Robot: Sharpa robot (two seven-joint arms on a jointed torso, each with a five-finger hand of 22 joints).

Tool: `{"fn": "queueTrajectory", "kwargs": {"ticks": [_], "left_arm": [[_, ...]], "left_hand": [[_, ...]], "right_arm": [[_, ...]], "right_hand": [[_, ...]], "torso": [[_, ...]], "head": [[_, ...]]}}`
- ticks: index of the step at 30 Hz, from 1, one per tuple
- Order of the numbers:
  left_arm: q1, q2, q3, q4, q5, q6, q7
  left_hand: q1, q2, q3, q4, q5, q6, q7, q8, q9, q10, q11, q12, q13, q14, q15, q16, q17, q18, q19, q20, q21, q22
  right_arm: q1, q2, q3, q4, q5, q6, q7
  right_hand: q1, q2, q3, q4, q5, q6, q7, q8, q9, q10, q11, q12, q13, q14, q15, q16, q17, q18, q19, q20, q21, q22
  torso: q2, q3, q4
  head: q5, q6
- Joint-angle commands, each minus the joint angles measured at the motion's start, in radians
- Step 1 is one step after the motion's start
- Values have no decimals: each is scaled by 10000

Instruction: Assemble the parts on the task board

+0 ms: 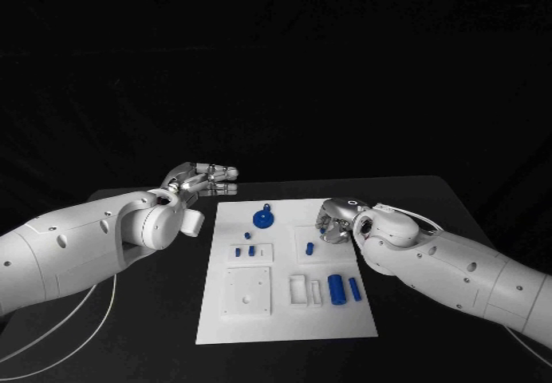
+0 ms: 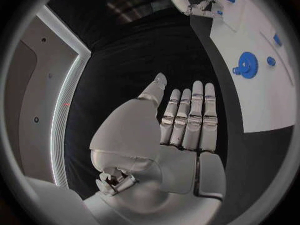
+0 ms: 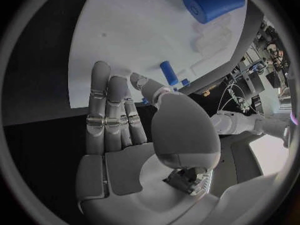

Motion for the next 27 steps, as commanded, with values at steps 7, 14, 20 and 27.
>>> {"fn": "queueTrajectory", "kwargs": {"ticks": [7,14,20,27], "left_arm": [[37,61,12,120,280,49,85],[37,64,12,142,303,56,54],[37,57,12,106,308,75,16],[37,54,12,54,309,81,-11]], "left_hand": [[-27,142,-103,15,4,76,-5,24,3,-40,7,55,3,-31,19,-51,-22,78,68,2,62,-99],[-35,152,-143,19,3,94,-8,14,0,-43,7,52,2,-32,21,-53,-25,74,75,0,67,-144],[-35,152,-143,19,3,94,-8,14,0,-43,7,52,2,-32,21,-53,-25,74,75,0,67,-144],[14,159,-186,-12,2,102,-8,9,-1,-64,13,51,2,-31,21,-54,-28,74,91,-2,82,-228]], "right_arm": [[-75,175,-179,-307,-514,-195,31],[-98,208,-241,-333,-609,-368,84],[-110,210,-256,-308,-772,-457,45],[-122,210,-259,-319,-884,-687,-16]], "right_hand": [[-22,-79,538,-109,-136,222,-28,18,16,231,-22,-44,-14,-64,18,55,25,139,205,31,155,278],[144,228,795,-151,-338,929,-210,63,73,1078,-274,-9,17,-64,-179,102,84,42,211,-129,315,534],[268,455,824,-419,-620,1537,-372,29,138,1807,-482,-20,48,-42,-332,68,126,-133,115,-323,626,992],[153,498,874,-597,-626,1698,-418,26,130,1953,-526,-24,49,-10,-378,28,211,-151,1,-376,762,1425]], "torso": [[0,0,-9],[-8,2,-21],[-7,2,-11],[-8,-3,-21]], "head": [[25,-49],[34,-84],[20,-113],[15,-135]]}}
